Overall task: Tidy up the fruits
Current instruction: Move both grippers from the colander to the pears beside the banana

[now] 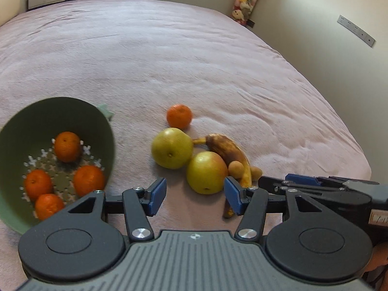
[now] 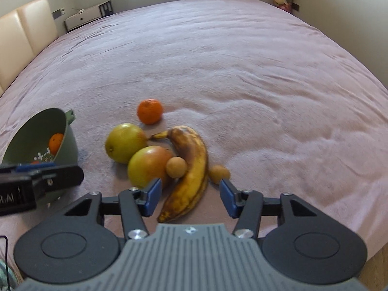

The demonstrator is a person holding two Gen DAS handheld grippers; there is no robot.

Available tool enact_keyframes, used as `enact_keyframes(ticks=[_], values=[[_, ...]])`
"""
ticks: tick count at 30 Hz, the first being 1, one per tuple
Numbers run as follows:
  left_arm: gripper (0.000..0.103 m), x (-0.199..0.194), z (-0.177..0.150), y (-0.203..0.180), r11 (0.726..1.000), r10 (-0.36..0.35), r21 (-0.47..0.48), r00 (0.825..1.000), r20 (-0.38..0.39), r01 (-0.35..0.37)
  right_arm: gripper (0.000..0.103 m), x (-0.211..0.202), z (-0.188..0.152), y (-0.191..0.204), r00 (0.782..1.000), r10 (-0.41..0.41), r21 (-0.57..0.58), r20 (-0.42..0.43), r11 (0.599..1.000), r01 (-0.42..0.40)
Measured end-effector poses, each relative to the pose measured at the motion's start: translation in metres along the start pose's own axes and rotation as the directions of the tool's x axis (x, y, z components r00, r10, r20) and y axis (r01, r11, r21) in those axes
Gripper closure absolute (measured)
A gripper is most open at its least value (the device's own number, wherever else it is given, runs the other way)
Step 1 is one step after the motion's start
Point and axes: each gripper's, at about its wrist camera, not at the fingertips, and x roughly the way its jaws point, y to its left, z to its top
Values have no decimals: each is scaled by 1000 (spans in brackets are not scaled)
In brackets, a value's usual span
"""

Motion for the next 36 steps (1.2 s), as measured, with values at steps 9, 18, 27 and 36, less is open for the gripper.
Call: enact_keyframes(ticks=[9, 18, 27, 36], values=[[38, 40, -4, -4, 999, -44, -20, 999, -28, 44, 57, 15, 4, -13, 999, 26, 83, -22, 996, -24], [38, 62, -6, -13, 995, 42, 93, 999, -23, -40, 57, 32, 15, -17, 998, 58, 140, -14, 989, -56], [38, 39, 14, 2, 976, 170, 142, 985, -27, -164, 57, 42, 24, 10, 987, 158, 13, 19, 987, -158], [41, 39, 19, 12, 953, 237, 206, 970, -45, -223, 55, 52, 22, 36, 980, 200, -181, 19, 964, -194]])
